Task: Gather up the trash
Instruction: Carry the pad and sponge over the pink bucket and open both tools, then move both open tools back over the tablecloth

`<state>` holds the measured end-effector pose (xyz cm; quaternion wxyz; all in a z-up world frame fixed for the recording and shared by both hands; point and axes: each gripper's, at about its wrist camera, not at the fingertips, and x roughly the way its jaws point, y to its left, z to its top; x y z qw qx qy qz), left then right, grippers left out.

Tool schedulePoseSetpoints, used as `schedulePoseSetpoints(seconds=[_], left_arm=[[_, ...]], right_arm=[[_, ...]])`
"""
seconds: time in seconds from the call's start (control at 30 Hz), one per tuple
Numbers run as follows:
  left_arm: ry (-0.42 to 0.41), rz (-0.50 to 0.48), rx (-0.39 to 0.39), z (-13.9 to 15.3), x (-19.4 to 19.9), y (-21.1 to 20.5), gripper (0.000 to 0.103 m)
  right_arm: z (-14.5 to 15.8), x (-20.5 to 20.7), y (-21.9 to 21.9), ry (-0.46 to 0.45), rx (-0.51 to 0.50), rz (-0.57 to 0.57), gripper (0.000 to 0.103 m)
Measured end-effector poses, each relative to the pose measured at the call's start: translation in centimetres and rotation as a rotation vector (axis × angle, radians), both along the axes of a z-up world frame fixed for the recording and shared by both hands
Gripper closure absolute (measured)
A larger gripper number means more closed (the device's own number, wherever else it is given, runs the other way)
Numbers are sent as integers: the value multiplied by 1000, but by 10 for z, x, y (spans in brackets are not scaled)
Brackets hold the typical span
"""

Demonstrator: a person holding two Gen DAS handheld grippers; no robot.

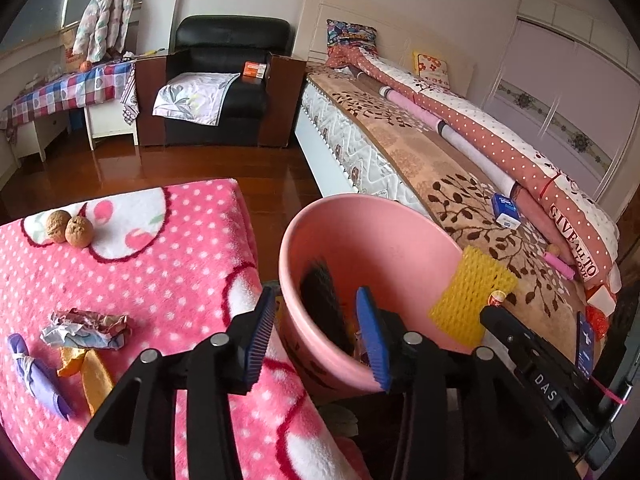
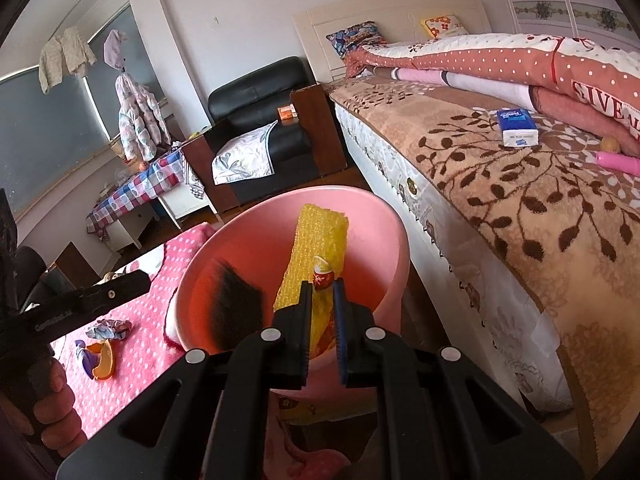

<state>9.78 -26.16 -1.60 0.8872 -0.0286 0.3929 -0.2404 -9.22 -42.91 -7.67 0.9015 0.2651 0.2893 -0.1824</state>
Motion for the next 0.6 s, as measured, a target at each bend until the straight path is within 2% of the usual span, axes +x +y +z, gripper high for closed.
schedulePoseSetpoints(seconds=[0.27,0.4,0.6], left_arm=[[-5,18,-12,4,-9,19,55],[-13,29,-17,8,-16,31,55],[-27,42,-24,14,-27,47,51]], right_arm=[[0,0,0,10,30,-6,90],[1,-3,2,7,40,-7,74],[7,-8,8,7,24,-3,72]])
